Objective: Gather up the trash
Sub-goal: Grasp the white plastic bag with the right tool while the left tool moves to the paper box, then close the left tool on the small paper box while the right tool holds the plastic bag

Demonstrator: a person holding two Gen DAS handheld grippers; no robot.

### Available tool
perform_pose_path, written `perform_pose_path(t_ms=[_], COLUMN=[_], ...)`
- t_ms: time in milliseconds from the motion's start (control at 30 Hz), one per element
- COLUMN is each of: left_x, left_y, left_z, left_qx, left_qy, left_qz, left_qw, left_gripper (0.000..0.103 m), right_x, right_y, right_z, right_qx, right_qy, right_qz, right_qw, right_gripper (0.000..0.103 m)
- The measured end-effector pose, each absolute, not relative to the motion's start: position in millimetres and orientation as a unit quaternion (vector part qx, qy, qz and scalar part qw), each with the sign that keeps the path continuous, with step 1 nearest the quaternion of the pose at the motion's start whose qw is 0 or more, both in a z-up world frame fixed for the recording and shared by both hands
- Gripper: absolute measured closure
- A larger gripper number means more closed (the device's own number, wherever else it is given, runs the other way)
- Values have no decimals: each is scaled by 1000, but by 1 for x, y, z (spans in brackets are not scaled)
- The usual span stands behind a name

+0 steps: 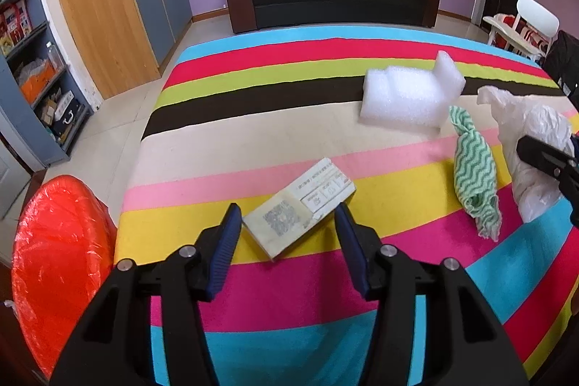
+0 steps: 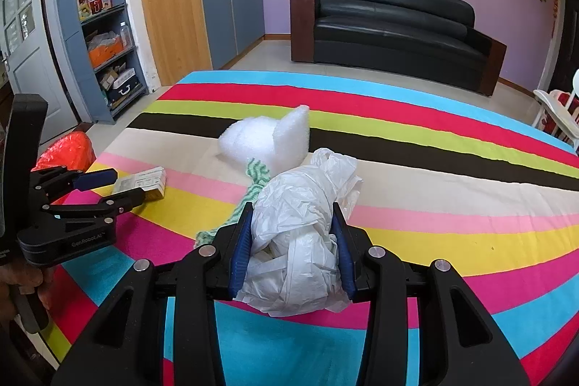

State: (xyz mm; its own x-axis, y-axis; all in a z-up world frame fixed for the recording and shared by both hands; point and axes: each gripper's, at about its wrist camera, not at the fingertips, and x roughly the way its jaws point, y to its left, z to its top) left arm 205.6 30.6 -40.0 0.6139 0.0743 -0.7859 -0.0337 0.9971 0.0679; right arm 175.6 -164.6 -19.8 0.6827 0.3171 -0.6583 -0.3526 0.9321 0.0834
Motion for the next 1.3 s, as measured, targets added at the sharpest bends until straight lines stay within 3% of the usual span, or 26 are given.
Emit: perform_pose_path(t_ms=[67,233,300,333,500,533,633,1300], left_x=[205,204,205,205,209,210,212,181], left_y=[30,29,28,29,29,30,30,51], left_z=[-39,-38,-37,-38,-41,-42,-44,-20], left_qx=[26,27,26,27,29,28,24,-7], left_qy=[439,439,435,434,436,438,445,417], left_qz=[30,25,25,28,28,27,19,25], left_qw=[898,898,900,900,899,898,895,908], left_gripper=[62,62,56,46,46,46,64,67], right_x=[175,175,175,175,173,173,172,174], right_y=[-164,-164,-163,-163,-160,-158,-155,-115], right_z=[-19,-18,-18,-18,-18,-19,-19,-8], right_qx=[-25,-25,-26,-26,-28,-28,-30,-31], right_qy=[354,354,354,353,352,352,352,338], right_qz=[183,184,185,185,188,189,193,219], right_qw=[917,917,917,917,916,916,916,915], right_gripper=[63,63,63,63,63,63,63,63])
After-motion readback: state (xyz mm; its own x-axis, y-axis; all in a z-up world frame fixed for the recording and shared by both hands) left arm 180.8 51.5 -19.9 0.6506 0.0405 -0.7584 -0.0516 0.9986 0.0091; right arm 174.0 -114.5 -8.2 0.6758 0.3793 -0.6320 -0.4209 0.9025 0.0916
